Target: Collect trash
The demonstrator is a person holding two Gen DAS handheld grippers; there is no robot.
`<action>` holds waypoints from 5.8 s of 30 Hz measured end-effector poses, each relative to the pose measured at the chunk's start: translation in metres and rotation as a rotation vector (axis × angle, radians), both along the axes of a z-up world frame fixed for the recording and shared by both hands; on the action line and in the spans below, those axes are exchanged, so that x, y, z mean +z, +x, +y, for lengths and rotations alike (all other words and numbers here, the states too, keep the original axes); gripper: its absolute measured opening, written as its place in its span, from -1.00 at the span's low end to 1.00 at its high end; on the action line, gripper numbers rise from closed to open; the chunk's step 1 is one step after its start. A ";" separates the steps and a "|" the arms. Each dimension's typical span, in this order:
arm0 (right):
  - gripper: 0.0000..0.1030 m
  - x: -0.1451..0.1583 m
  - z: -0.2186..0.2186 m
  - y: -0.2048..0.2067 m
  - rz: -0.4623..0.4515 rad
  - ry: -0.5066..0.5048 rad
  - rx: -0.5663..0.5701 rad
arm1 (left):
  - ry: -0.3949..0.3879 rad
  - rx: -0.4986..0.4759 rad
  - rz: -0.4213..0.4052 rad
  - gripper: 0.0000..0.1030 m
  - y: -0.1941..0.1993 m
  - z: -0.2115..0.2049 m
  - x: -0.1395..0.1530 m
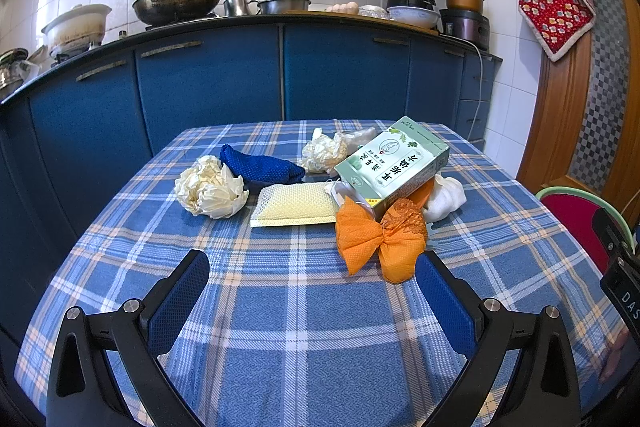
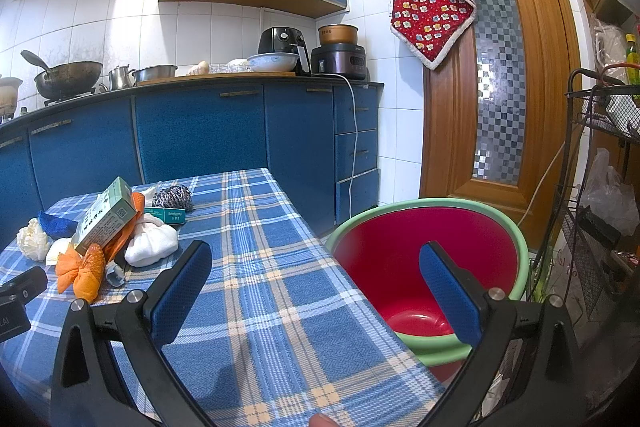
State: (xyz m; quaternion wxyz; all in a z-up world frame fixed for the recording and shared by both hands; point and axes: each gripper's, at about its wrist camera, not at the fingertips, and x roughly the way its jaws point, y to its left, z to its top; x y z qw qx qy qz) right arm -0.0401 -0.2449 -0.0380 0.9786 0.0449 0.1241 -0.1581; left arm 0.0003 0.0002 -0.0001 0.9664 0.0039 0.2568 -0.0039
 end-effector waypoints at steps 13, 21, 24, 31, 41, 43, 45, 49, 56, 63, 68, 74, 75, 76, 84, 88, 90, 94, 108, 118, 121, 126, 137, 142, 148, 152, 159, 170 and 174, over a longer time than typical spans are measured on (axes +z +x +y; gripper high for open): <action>0.98 0.000 0.000 0.000 -0.001 -0.001 0.000 | -0.001 0.000 0.001 0.99 0.000 0.000 0.000; 0.98 0.000 0.000 0.000 -0.001 -0.001 0.001 | 0.000 0.003 0.003 0.99 0.000 0.000 0.000; 0.98 -0.001 0.000 0.000 0.000 0.000 0.002 | 0.005 0.006 0.007 0.99 0.001 -0.003 0.000; 0.98 0.000 -0.003 0.003 0.035 0.001 0.014 | 0.018 -0.006 0.029 0.99 0.004 -0.001 0.002; 0.98 0.021 0.005 0.018 0.110 0.069 0.135 | 0.001 0.007 0.068 0.99 0.018 0.030 0.031; 0.98 0.028 0.006 0.026 0.132 0.102 0.166 | -0.008 0.014 0.081 0.99 0.025 0.040 0.036; 0.98 0.033 0.008 0.034 0.150 0.125 0.196 | -0.010 0.025 0.089 0.99 0.033 0.050 0.040; 0.98 0.036 0.014 0.056 0.207 0.171 0.257 | 0.015 0.058 0.099 0.99 0.050 0.068 0.047; 0.98 0.034 0.026 0.092 0.303 0.187 0.320 | -0.007 0.076 0.168 0.95 0.087 0.092 0.038; 0.98 0.021 0.047 0.124 0.428 0.104 0.379 | -0.084 0.075 0.263 0.75 0.123 0.108 0.011; 0.98 0.011 0.060 0.144 0.496 0.076 0.418 | -0.127 0.053 0.315 0.63 0.143 0.114 -0.004; 0.79 -0.002 0.071 0.167 0.560 0.065 0.435 | -0.194 -0.002 0.378 0.41 0.160 0.115 -0.015; 0.75 -0.005 0.073 0.172 0.572 0.071 0.442 | -0.199 0.001 0.386 0.38 0.162 0.116 -0.017; 0.74 -0.007 0.074 0.176 0.581 0.084 0.452 | -0.204 0.003 0.391 0.34 0.163 0.116 -0.018; 0.42 -0.011 0.079 0.183 0.594 0.127 0.513 | -0.241 -0.006 0.383 0.08 0.164 0.120 -0.021; 0.42 -0.012 0.079 0.183 0.593 0.136 0.510 | -0.253 -0.007 0.367 0.03 0.160 0.122 -0.019; 0.42 -0.011 0.079 0.184 0.593 0.138 0.509 | -0.256 -0.008 0.358 0.02 0.155 0.121 -0.017; 0.13 -0.012 0.075 0.184 0.589 0.164 0.501 | -0.253 -0.021 0.319 0.01 0.143 0.117 -0.008; -0.65 0.000 0.075 0.170 0.532 0.251 0.499 | -0.249 -0.065 0.236 0.01 0.108 0.105 0.023; -0.65 0.033 0.067 0.132 0.427 0.231 0.481 | -0.243 -0.107 0.158 0.01 0.085 0.093 0.055; -0.65 0.040 0.061 0.123 0.407 0.238 0.480 | -0.239 -0.129 0.150 0.01 0.082 0.083 0.062; -0.65 0.048 0.050 0.107 0.378 0.248 0.468 | -0.232 -0.175 0.143 0.01 0.079 0.061 0.068; -0.65 0.061 0.013 0.079 0.326 0.265 0.400 | -0.220 -0.313 0.156 0.01 0.081 -0.007 0.076; -0.65 0.064 -0.010 0.066 0.307 0.284 0.347 | -0.212 -0.388 0.175 0.01 0.085 -0.044 0.078; -0.65 0.062 -0.039 0.053 0.298 0.309 0.283 | -0.201 -0.472 0.196 0.01 0.089 -0.090 0.078; -0.65 0.059 -0.055 0.046 0.295 0.320 0.247 | -0.190 -0.517 0.202 0.01 0.090 -0.115 0.079; -0.65 0.055 -0.080 0.036 0.286 0.343 0.184 | -0.162 -0.591 0.222 0.01 0.092 -0.158 0.072; -0.65 0.039 -0.110 0.029 0.300 0.382 0.109 | -0.128 -0.654 0.276 0.02 0.099 -0.211 0.050; -0.65 0.031 -0.117 0.028 0.313 0.404 0.089 | -0.116 -0.666 0.299 0.02 0.102 -0.223 0.040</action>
